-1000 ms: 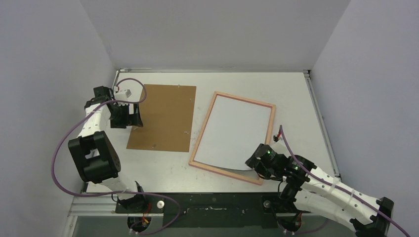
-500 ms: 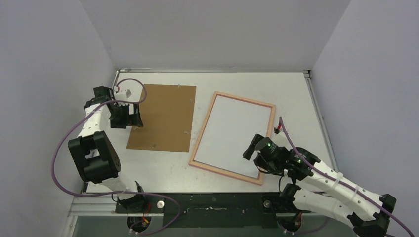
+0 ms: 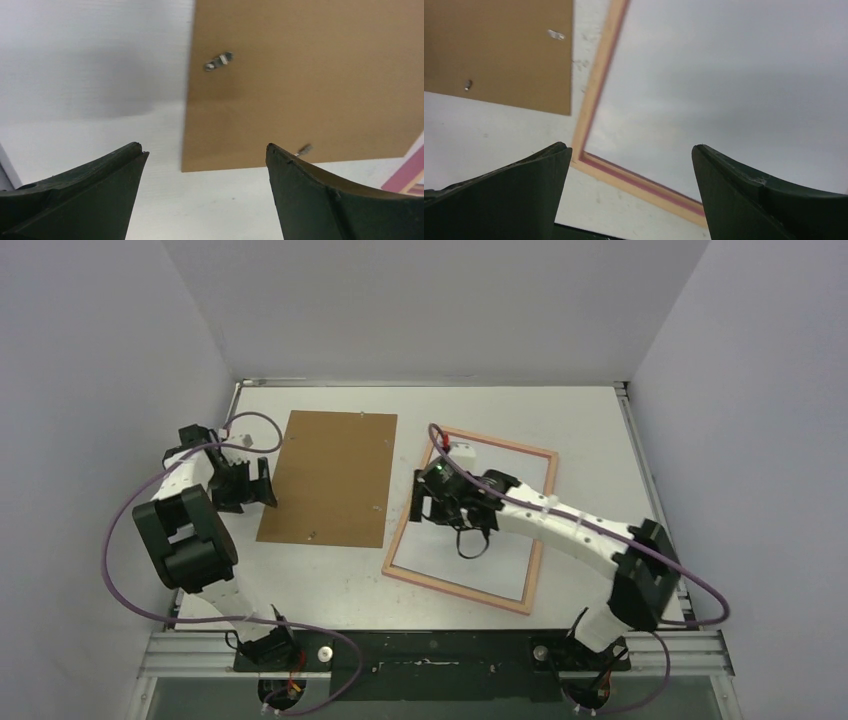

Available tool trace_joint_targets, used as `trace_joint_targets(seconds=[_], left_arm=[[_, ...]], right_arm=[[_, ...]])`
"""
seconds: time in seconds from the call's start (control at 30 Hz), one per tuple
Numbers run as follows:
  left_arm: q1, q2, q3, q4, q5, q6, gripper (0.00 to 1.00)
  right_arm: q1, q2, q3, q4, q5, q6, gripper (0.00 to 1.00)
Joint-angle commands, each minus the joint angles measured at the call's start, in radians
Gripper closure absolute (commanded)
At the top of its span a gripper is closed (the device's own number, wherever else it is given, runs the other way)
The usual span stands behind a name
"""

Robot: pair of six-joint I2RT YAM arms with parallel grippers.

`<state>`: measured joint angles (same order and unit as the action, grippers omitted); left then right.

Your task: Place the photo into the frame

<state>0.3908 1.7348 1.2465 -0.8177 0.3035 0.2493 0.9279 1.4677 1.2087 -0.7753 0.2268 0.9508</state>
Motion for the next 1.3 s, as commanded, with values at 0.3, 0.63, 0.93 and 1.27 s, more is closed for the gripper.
trace_joint_targets(seconds=[0.3, 0.63, 0.93, 1.27], left_arm=[[0.031, 0.172, 0.190, 0.050, -0.020, -0.019, 0.18], [-0.017, 0.255, 0.256, 0.099, -0.032, -0.060, 0.26], [-0.038, 0.287, 0.290, 0.099, -0.033, -0.064, 0.26], [-0.038, 0.249, 0.242, 0.104, -0.040, -0.028, 0.27]], right_arm=[[-0.005, 0.669, 0.680, 0.176, -0.058, -0.211, 0.08], [-0.047, 0.842, 0.778, 0.220, -0.051, -0.160, 0.08], [-0.055, 0.801, 0.659, 0.262, -0.081, -0.151, 0.09], [-0.065, 0.701, 0.539, 0.237, -0.170, -0.272, 0.09]])
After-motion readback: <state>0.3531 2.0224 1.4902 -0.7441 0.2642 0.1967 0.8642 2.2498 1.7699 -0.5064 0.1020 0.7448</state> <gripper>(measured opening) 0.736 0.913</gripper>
